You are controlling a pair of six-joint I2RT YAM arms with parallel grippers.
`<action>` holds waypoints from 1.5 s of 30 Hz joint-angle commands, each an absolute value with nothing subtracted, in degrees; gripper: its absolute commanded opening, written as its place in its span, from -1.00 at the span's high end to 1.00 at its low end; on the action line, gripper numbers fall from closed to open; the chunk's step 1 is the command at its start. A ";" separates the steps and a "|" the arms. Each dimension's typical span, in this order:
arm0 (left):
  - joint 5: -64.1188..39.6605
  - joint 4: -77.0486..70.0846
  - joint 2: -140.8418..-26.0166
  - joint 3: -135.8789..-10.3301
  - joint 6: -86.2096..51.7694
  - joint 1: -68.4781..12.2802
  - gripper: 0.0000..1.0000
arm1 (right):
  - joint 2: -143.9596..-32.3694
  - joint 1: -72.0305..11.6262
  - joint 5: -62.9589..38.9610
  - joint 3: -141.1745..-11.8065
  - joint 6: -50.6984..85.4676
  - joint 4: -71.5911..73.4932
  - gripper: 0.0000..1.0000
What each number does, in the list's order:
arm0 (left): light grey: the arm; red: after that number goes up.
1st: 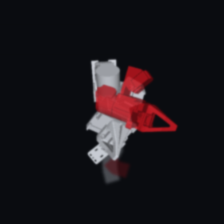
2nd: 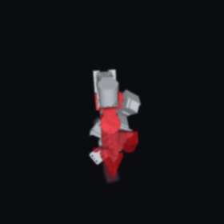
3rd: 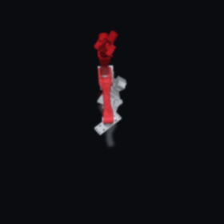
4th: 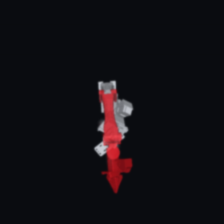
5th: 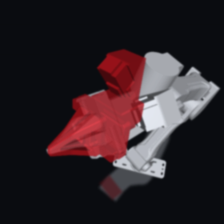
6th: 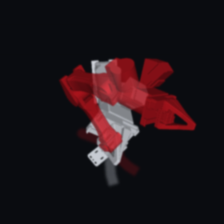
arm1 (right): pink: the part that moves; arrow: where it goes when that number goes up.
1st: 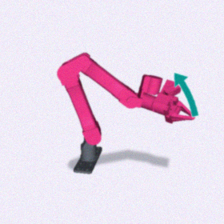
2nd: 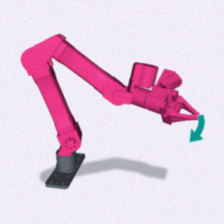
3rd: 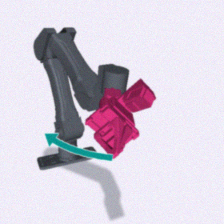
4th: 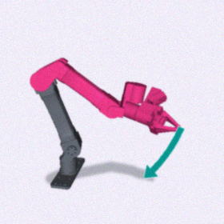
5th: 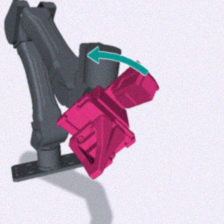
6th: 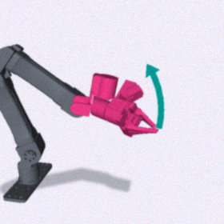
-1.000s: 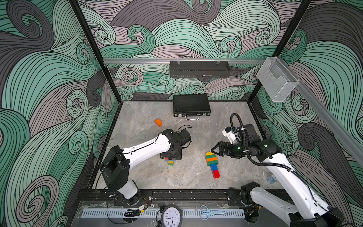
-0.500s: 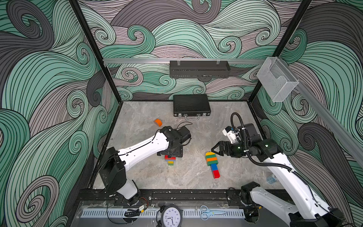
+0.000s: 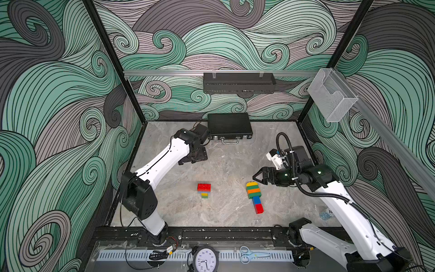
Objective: Assemble an ice cream with lego
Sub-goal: Pick up the lego brick from the center of the board.
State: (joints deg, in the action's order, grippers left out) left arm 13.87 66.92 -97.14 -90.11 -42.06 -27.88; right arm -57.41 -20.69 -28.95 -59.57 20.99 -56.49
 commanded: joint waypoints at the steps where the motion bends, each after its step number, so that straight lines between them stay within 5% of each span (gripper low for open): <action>1: 9.41 63.41 -102.12 -93.82 -39.93 -24.02 -0.80 | -58.34 -20.93 -29.14 -61.52 19.50 -56.51 -0.99; 16: 8.48 53.63 -122.09 -105.48 -36.39 -14.70 -0.54 | -61.08 -20.67 -30.02 -63.16 17.86 -56.43 -0.99; 45: 10.22 47.37 -129.45 -107.96 -37.00 -12.68 -0.43 | -62.75 -18.72 -31.20 -63.63 16.53 -57.06 -0.98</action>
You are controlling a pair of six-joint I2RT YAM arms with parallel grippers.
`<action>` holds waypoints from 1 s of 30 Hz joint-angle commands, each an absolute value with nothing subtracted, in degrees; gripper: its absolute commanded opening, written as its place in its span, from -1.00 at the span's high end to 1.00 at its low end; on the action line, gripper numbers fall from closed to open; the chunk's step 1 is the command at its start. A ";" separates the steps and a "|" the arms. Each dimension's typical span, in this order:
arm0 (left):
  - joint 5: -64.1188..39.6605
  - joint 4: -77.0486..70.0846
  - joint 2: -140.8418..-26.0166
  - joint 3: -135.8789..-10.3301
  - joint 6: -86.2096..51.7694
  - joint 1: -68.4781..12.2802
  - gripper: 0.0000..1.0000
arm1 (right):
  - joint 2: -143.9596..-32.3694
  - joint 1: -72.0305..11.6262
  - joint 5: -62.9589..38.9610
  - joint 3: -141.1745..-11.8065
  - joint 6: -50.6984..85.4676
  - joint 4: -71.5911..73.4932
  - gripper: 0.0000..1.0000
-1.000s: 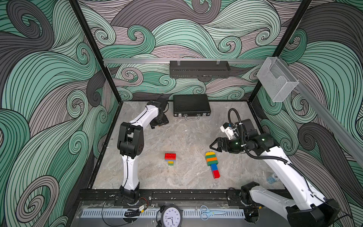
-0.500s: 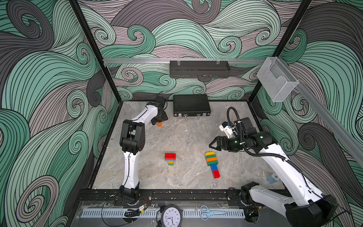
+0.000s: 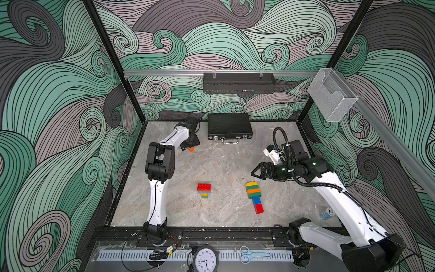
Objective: Assemble an ice cream with lego
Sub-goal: Pick up the lego brick from the center of the board.
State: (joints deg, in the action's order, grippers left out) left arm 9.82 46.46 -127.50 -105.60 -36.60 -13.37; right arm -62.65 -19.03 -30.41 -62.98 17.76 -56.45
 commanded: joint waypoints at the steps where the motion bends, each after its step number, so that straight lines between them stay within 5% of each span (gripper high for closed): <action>1: 10.14 47.38 -129.79 -108.02 -37.00 -12.59 -0.42 | -62.75 -18.64 -31.18 -63.63 16.52 -57.04 -0.99; 30: 10.98 47.81 -132.09 -110.81 -38.32 -12.29 -0.01 | -63.10 -17.31 -32.25 -63.11 15.93 -57.33 -0.99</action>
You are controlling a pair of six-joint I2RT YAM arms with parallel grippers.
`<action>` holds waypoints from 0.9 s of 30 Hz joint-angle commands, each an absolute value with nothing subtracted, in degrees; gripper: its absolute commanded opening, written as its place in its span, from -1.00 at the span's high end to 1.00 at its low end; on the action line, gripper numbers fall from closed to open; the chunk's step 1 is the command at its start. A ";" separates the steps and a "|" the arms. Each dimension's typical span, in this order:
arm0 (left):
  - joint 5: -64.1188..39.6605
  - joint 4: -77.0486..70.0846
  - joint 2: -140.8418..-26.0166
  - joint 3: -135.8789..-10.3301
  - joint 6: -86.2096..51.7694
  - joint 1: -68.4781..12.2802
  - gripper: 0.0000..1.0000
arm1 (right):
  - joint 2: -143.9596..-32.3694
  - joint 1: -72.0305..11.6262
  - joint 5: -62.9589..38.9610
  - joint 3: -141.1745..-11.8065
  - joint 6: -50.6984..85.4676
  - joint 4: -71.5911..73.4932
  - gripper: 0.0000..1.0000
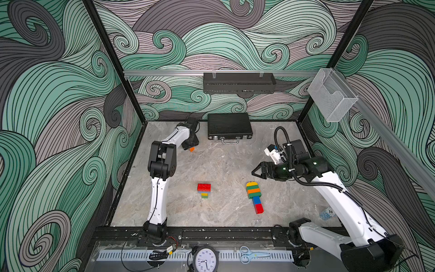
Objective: Assemble an ice cream with lego
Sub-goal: Pick up the lego brick from the center of the board.
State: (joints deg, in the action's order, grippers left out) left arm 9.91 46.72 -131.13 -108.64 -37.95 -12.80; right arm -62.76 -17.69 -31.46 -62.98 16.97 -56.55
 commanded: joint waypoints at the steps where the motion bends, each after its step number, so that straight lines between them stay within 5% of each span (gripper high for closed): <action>1: 11.15 47.88 -132.03 -110.91 -38.40 -12.28 0.00 | -63.11 -17.24 -32.25 -63.11 15.91 -57.32 -0.99; 13: 11.01 48.52 -132.49 -111.62 -38.33 -12.22 0.21 | -63.28 -16.81 -32.52 -63.11 15.64 -57.41 -0.99; 27: 7.16 49.31 -126.30 -106.50 -36.33 -12.48 0.97 | -63.13 -16.52 -32.88 -63.63 15.30 -57.40 -0.99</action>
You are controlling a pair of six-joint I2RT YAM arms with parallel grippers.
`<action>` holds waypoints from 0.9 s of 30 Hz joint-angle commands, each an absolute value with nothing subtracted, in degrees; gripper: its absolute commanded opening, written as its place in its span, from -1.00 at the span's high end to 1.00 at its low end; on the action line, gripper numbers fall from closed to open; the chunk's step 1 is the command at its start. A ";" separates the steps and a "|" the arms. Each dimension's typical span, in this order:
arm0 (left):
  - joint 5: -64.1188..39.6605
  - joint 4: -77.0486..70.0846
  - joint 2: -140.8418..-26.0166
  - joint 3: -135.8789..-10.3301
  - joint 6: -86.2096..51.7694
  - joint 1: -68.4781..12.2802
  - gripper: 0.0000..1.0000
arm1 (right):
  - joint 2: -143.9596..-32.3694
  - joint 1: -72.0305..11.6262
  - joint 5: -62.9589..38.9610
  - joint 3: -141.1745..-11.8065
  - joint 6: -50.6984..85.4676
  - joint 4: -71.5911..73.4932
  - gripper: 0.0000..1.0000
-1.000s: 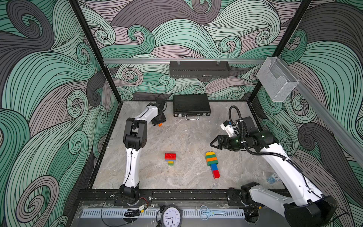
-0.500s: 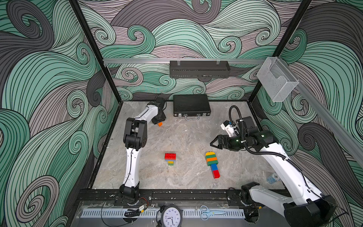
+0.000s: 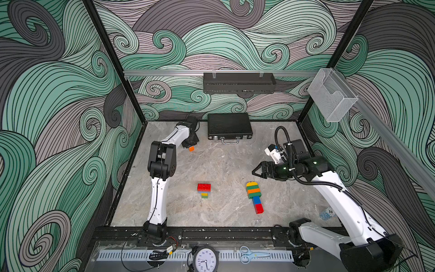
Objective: Assemble an ice cream with lego
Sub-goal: Pick up the lego brick from the center of the board.
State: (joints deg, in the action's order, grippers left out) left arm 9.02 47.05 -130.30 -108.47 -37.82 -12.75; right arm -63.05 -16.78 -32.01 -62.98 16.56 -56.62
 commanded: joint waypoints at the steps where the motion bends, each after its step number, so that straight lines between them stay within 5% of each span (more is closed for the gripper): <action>1: 6.84 49.23 -125.28 -105.23 -35.95 -12.52 1.00 | -63.12 -16.51 -32.88 -63.73 15.29 -57.45 -0.99; 20: 9.29 45.51 -97.33 -68.25 -42.77 -14.49 1.00 | -60.83 -16.52 -33.88 -63.37 16.19 -56.68 -0.99; 27: 14.76 52.89 -87.81 -66.35 -51.16 -17.77 1.00 | -60.38 -16.61 -34.17 -63.09 16.52 -56.31 -0.99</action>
State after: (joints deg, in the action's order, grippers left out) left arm 11.22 48.90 -91.42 -65.71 -45.91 -16.58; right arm -61.30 -16.75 -33.12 -62.98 16.73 -56.38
